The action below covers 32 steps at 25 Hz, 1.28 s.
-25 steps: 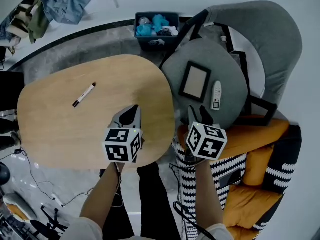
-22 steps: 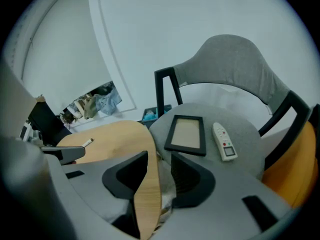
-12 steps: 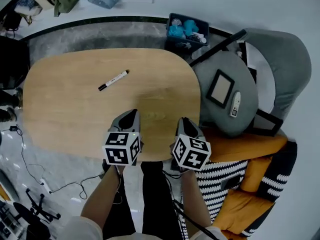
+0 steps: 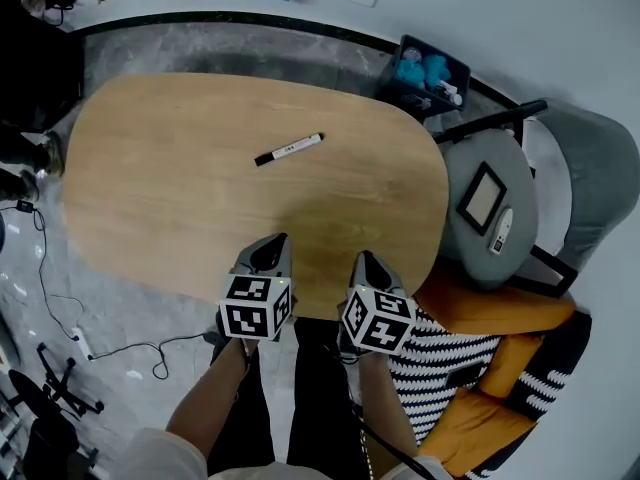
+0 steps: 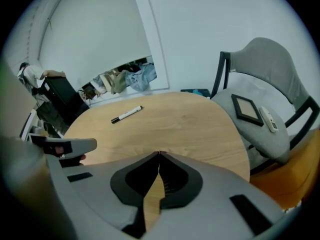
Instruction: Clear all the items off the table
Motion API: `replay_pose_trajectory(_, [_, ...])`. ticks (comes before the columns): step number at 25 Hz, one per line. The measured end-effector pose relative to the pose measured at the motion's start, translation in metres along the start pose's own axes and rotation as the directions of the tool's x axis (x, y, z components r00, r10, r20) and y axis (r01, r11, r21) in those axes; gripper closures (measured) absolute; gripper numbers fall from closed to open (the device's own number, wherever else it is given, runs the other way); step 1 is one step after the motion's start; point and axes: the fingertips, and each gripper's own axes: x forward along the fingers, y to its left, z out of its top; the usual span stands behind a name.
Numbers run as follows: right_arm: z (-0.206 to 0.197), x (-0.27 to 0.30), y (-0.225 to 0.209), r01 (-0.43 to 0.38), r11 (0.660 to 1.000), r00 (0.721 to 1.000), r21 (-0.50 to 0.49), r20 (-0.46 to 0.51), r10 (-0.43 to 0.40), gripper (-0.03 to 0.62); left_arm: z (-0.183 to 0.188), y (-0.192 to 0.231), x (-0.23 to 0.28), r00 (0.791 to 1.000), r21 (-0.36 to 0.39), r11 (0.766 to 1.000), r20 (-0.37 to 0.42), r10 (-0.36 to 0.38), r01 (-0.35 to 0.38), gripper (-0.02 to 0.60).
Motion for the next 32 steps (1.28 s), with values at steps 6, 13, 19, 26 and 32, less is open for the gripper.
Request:
replay_pose_trajectory(6, [0.002, 0.002, 0.008, 0.012, 0.998, 1.0, -0.059, -0.014, -0.013, 0.568, 0.002, 0.012, -0.005, 1.0, -0.044, 0.999, 0.015, 0.009, -0.009, 0.58])
replay_pose_trajectory(13, [0.006, 0.01, 0.022, 0.009, 0.996, 1.0, -0.09, -0.027, -0.012, 0.568, 0.004, 0.033, -0.013, 0.999, -0.069, 0.997, 0.021, 0.028, -0.027, 0.58])
replay_pose_trajectory(19, [0.012, 0.028, 0.062, -0.019, 0.993, 0.999, -0.113, -0.044, 0.015, 0.568, 0.009, 0.08, -0.029, 0.997, -0.093, 0.993, 0.023, 0.076, -0.074, 0.58])
replay_pose_trajectory(26, [0.024, 0.052, 0.128, -0.079, 0.981, 0.996, -0.178, -0.046, 0.072, 0.568, 0.015, 0.141, -0.048, 0.99, -0.127, 0.983, 0.035, 0.14, -0.134, 0.58])
replay_pose_trajectory(32, [0.027, 0.067, 0.144, -0.068, 0.977, 0.997, -0.202, -0.059, 0.057, 0.568, 0.021, 0.167, -0.052, 0.988, -0.144, 0.979, 0.041, 0.15, -0.142, 0.58])
